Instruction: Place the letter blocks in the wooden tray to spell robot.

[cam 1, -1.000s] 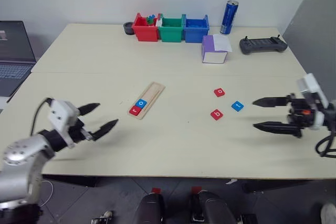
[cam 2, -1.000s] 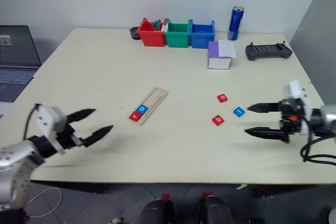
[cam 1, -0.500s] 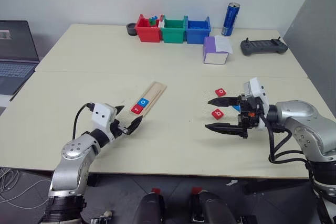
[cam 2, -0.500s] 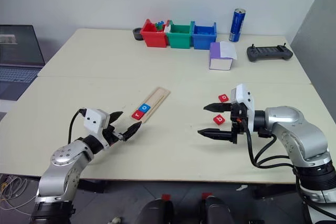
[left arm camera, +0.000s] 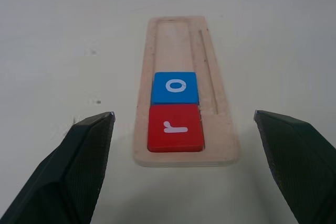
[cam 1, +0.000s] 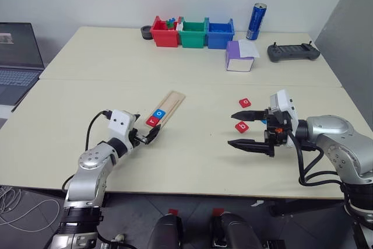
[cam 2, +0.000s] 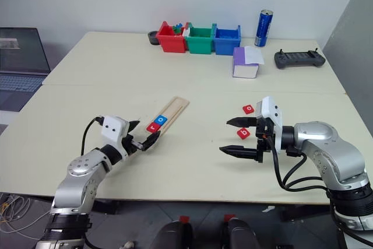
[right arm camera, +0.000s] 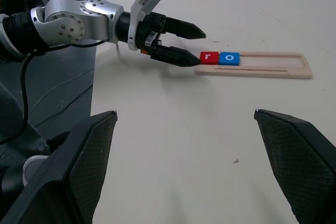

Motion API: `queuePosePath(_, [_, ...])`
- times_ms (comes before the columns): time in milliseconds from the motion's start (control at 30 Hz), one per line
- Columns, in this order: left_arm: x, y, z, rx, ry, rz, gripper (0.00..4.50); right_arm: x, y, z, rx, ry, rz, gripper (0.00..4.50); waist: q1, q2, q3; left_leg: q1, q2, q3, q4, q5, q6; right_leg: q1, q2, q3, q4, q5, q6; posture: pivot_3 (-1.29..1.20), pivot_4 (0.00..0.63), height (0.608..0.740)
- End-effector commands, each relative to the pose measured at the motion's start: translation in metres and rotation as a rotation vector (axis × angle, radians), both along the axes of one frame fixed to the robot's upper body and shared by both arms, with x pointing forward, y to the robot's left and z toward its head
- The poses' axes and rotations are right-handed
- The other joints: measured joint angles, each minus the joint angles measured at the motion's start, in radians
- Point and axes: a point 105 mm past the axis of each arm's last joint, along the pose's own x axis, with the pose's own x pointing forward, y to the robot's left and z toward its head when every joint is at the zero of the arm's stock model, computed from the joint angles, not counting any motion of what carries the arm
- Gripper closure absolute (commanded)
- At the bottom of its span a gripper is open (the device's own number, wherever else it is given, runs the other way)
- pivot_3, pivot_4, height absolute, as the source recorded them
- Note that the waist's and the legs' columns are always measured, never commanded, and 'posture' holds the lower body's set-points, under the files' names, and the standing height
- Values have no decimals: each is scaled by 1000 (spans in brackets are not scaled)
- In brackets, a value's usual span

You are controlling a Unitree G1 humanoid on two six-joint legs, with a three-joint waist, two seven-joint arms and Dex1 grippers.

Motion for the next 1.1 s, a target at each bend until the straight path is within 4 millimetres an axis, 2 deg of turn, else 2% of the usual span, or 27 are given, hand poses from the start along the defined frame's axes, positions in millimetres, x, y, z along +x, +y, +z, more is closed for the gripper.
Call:
queuePosePath(33, [4, -3, 4, 11, -25, 6, 0, -4, 1, 9, 21, -37, 16, 49, 0, 0, 0, 0, 0, 0, 0, 0, 0, 0, 0, 0, 0, 0, 0, 0, 150, 740])
queuePosePath(600, [12, -2, -2, 14, 16, 56, 0, -6, 5, 3, 14, -30, 21, 49, 0, 0, 0, 0, 0, 0, 0, 0, 0, 0, 0, 0, 0, 0, 0, 0, 150, 740])
queuePosePath(1100, [23, -2, -5, 31, 117, 10, 0, -7, 10, 1, 14, -31, 33, 49, 0, 0, 0, 0, 0, 0, 0, 0, 0, 0, 0, 0, 0, 0, 0, 0, 150, 740])
